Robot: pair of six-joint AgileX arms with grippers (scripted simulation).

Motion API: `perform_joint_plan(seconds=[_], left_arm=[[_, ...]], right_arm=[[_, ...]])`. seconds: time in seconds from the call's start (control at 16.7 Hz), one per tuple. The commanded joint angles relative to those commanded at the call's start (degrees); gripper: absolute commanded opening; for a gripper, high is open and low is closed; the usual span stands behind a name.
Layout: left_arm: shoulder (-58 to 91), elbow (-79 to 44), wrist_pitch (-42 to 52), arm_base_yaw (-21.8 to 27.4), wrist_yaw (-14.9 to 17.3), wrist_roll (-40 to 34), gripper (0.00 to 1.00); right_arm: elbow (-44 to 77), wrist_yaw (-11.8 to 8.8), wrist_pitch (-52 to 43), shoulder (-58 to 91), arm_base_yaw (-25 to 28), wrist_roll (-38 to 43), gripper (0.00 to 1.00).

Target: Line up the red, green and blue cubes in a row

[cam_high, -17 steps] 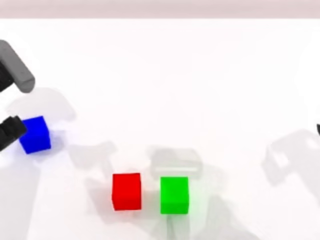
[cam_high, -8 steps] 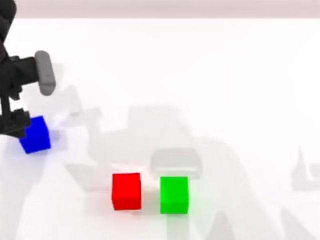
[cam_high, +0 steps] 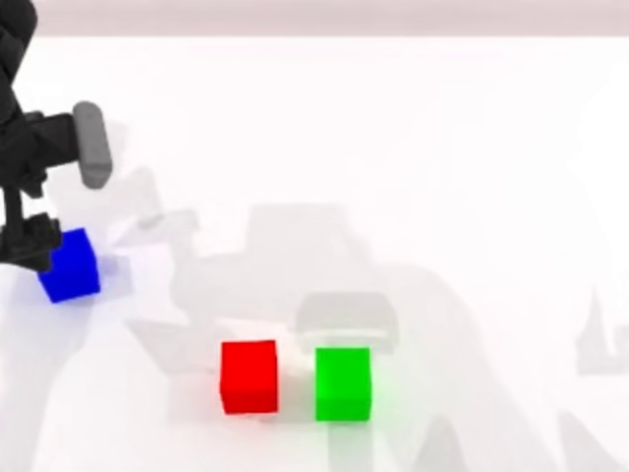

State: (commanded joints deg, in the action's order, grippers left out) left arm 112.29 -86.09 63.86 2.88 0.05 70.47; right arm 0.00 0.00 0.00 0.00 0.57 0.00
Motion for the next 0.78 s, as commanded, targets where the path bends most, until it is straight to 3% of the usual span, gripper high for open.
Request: perform_joint_plan(seconds=[0.48, 0.78], left_arm=[[5.3, 9.4, -15.1, 0.2, 0.1, 0.1, 1.0], [6.0, 10.3, -16.3, 0.2, 0.1, 0.1, 1.0]], right_arm=[[0.0, 0.0, 0.0, 0.0, 0.0, 0.0, 1.0], [0.0, 0.0, 0.0, 0.0, 0.0, 0.0, 1.0]])
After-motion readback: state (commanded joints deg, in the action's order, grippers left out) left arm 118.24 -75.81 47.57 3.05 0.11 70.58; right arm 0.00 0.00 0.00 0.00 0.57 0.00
